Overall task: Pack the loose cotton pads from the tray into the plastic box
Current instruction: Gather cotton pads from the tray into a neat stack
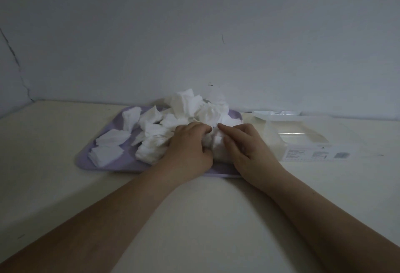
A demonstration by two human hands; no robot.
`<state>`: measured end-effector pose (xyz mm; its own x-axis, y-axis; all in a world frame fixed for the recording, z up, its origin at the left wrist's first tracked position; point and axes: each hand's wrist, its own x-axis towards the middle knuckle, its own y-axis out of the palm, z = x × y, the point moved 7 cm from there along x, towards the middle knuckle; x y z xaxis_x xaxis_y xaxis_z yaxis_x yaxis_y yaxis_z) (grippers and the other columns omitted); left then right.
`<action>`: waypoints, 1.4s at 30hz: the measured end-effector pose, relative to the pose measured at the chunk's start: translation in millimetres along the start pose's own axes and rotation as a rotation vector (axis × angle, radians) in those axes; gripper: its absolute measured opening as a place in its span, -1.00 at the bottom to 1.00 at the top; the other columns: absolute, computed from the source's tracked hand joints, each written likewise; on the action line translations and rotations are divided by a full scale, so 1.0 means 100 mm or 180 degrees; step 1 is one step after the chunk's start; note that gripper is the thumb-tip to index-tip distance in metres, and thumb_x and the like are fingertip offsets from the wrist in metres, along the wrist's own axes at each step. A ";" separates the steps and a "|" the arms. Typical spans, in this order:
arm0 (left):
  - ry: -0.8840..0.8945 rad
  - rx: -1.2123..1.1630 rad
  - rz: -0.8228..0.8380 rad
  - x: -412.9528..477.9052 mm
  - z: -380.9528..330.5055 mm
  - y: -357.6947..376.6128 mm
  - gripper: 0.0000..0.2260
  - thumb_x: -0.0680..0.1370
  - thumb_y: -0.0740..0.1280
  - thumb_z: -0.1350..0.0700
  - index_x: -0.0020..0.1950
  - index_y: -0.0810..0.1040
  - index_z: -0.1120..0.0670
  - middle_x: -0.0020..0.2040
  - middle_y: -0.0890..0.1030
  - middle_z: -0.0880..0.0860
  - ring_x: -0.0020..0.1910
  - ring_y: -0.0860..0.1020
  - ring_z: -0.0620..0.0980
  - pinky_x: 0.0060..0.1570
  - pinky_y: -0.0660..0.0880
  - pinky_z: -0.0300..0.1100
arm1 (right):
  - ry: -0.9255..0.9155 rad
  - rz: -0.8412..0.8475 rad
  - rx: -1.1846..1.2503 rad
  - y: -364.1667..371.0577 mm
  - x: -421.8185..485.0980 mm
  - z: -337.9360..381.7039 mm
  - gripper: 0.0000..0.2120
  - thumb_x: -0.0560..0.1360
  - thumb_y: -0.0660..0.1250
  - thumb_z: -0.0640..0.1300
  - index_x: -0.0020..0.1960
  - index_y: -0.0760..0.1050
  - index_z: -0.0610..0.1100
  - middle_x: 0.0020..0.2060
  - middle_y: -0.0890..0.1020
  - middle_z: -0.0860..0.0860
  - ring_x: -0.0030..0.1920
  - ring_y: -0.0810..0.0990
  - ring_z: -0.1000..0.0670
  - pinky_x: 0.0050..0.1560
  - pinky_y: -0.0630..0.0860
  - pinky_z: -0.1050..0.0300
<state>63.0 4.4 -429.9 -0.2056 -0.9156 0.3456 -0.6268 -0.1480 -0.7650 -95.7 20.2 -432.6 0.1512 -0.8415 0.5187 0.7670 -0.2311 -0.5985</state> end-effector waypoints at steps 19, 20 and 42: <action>-0.0518 -0.1152 -0.0907 0.15 0.45 -0.30 -0.77 0.62 0.32 0.08 0.28 0.56 -0.01 -0.05 0.68 -0.03 -0.04 0.63 -0.01 0.16 0.59 0.06 | 0.0220 -0.0406 -0.0126 -0.11 0.00 -0.05 -0.59 0.50 0.42 -0.18 0.34 0.59 -0.01 0.10 0.54 0.00 0.02 0.58 0.04 0.11 0.41 0.32; -0.0545 -0.1055 -0.0821 0.13 0.44 -0.28 -0.73 0.60 0.35 0.07 0.30 0.54 0.01 -0.06 0.65 -0.03 -0.05 0.62 0.00 0.16 0.58 0.05 | 0.0255 -0.0422 -0.0131 -0.12 0.00 -0.06 -0.58 0.50 0.42 -0.19 0.35 0.58 -0.02 0.11 0.54 0.00 0.02 0.58 0.04 0.10 0.39 0.35; -0.0737 -0.1758 -0.0124 0.06 0.32 -0.13 -0.77 0.36 0.55 0.15 -0.04 0.61 0.00 0.00 0.68 0.06 -0.05 0.63 -0.01 -0.07 0.68 -0.02 | 0.0683 -0.0325 -0.0131 -0.15 -0.01 -0.12 -0.48 0.48 0.46 -0.13 0.42 0.49 -0.01 0.19 0.53 0.03 0.02 0.56 0.03 0.14 0.46 0.20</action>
<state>93.9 -11.5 -435.1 -0.0445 -0.9802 0.1928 -0.9412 -0.0235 -0.3370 -114.6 19.2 -431.6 -0.0651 -0.8962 0.4389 0.7448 -0.3363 -0.5763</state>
